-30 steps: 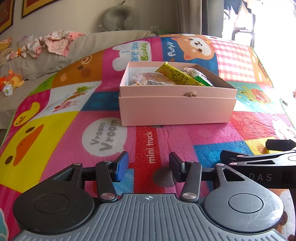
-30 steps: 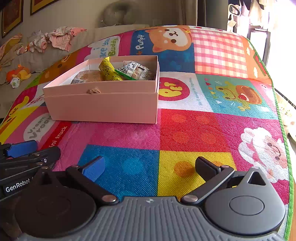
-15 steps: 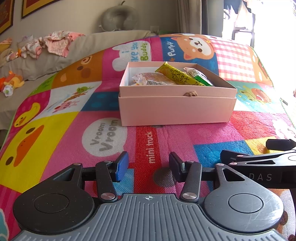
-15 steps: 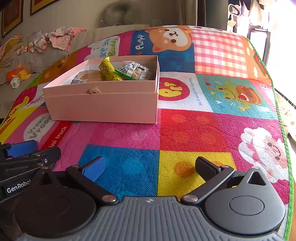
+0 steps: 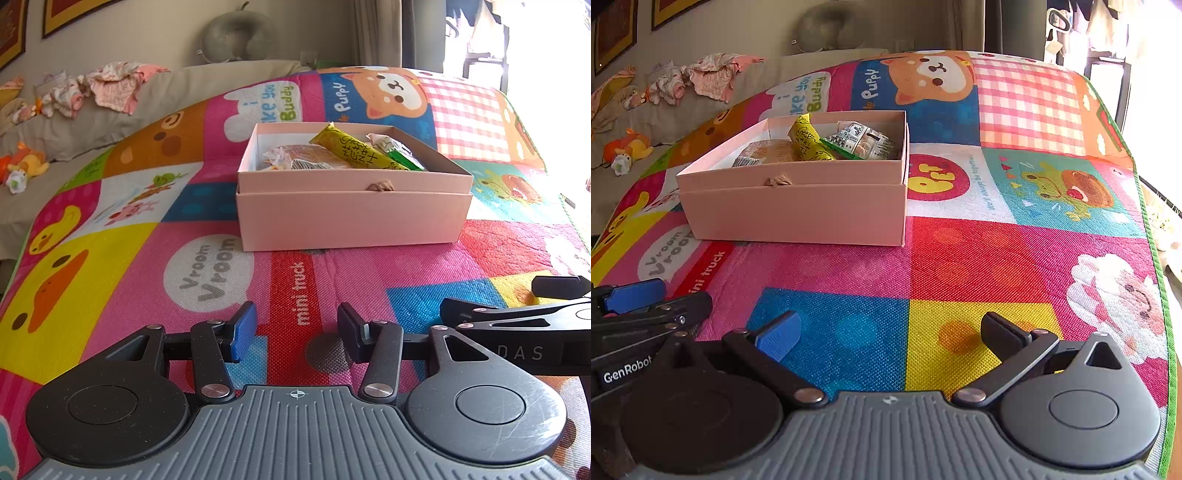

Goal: Organize objects

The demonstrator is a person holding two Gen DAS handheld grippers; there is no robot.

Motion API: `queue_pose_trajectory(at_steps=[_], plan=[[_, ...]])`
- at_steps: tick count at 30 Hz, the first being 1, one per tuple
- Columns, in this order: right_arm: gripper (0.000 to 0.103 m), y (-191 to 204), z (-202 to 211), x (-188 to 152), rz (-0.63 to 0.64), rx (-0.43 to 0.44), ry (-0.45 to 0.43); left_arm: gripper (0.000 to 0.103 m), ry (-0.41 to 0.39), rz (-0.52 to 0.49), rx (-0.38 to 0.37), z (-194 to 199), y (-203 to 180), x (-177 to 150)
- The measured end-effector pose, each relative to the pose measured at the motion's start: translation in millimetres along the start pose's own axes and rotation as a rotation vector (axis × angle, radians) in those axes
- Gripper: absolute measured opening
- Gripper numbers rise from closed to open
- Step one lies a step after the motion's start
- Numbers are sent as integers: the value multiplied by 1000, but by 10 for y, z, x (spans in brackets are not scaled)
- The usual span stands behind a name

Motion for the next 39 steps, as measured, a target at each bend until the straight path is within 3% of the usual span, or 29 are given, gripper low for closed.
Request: queue_pose_trajectory(at_steps=[39], plan=[[103,-3,-2,7,-2,1,-1,53,-1,5,-2,-4,-4,3]])
Point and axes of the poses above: each gripper's, at about its wrist camera, not at the fingertips, and z roughly against the way its jaws point, y to its left, x to its top, the point moved 3 cm from there along -z, roughly the way its jaws point, and after that the axes turned 2 degrees about -y, right-handed, at the moved point
